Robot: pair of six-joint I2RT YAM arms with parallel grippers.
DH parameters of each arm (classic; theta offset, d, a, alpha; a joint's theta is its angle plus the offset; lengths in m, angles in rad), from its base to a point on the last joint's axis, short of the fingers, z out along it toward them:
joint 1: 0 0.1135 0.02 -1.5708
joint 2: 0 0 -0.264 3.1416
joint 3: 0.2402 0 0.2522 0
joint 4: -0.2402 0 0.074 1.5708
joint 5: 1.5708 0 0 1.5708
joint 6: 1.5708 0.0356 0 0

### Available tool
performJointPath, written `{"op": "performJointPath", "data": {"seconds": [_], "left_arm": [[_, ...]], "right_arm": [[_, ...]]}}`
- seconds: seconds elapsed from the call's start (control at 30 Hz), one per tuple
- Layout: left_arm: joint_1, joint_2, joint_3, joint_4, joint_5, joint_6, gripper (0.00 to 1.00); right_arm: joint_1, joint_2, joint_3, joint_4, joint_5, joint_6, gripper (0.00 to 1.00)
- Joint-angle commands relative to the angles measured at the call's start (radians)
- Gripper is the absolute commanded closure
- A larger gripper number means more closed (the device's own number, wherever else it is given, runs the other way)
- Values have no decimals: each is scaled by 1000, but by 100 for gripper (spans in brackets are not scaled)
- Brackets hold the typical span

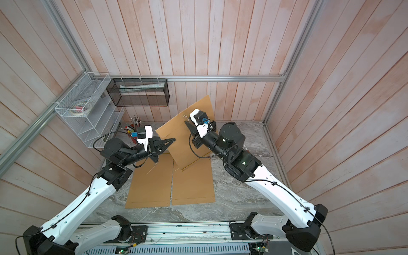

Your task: Open the file bag

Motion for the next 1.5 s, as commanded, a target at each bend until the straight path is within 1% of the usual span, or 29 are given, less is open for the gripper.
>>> {"op": "performJointPath", "data": {"seconds": [0.0,0.3,0.6,0.83,0.9,0.97,1.17,1.47], "left_arm": [[-2,-18,-12,46,-8,6,100],[-2,-16,-15,64,-19,-3,100],[-2,-19,-18,64,-12,-3,100],[-2,-22,-25,77,-28,-3,100],[-2,-21,-26,88,-38,-4,100],[-2,-15,-28,101,-47,-39,100],[-2,0,-39,152,-63,-77,100],[-2,2,-49,171,-97,-89,100]], "right_arm": [[5,-17,-15,-10,17,11,75],[5,-21,-39,1,15,21,76],[5,-21,-38,13,14,18,86],[5,-26,-37,14,15,22,91],[5,-28,-41,18,12,24,92],[6,-29,-43,19,6,27,92],[5,-29,-53,26,-8,35,95],[5,-45,-81,44,-38,53,98]]}}
